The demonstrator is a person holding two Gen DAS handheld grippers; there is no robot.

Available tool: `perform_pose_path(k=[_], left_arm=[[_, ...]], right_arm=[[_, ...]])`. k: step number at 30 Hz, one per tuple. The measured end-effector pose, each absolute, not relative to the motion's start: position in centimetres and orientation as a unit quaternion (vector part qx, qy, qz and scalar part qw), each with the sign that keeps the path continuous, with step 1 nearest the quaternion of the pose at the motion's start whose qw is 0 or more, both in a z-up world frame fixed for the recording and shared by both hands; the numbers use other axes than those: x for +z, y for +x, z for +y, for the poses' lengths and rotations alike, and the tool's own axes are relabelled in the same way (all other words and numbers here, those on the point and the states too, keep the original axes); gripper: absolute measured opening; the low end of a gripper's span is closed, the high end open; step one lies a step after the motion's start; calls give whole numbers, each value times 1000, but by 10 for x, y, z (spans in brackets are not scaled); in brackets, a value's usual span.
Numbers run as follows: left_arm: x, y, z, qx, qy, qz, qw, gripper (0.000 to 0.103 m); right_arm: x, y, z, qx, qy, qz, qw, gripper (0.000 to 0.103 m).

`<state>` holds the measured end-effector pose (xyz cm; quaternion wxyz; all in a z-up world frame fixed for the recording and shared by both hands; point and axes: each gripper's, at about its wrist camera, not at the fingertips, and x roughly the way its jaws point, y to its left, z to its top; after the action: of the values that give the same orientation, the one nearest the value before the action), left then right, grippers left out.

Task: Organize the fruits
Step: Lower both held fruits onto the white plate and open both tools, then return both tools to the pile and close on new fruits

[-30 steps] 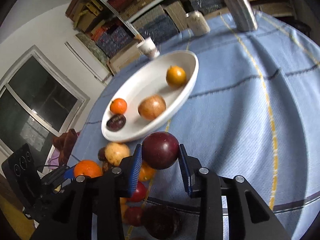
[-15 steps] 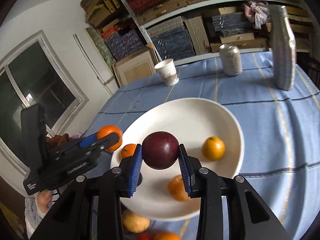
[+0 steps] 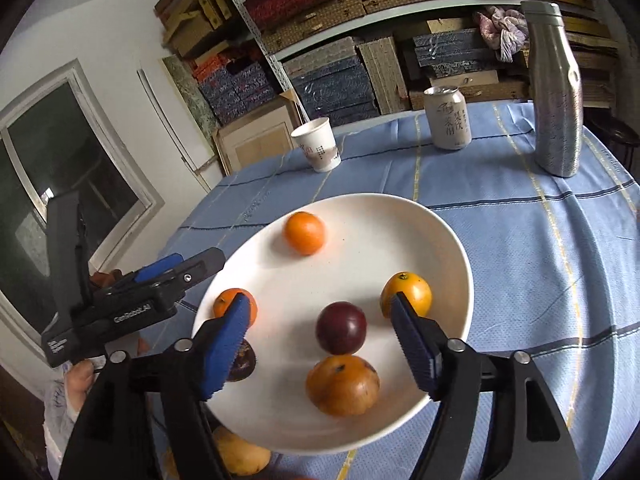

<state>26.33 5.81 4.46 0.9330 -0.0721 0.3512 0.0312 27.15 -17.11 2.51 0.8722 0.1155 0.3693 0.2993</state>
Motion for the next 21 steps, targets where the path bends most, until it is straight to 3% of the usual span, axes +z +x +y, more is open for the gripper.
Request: perform_pose_path(k=[2, 21], left_arm=[[49, 258, 59, 34, -72, 350, 933, 98], [38, 143, 59, 41, -55, 349, 935, 98]], right_arm=[[31, 264, -181, 291, 130, 356, 879, 93], [16, 209, -246, 266, 204, 367, 868, 97]])
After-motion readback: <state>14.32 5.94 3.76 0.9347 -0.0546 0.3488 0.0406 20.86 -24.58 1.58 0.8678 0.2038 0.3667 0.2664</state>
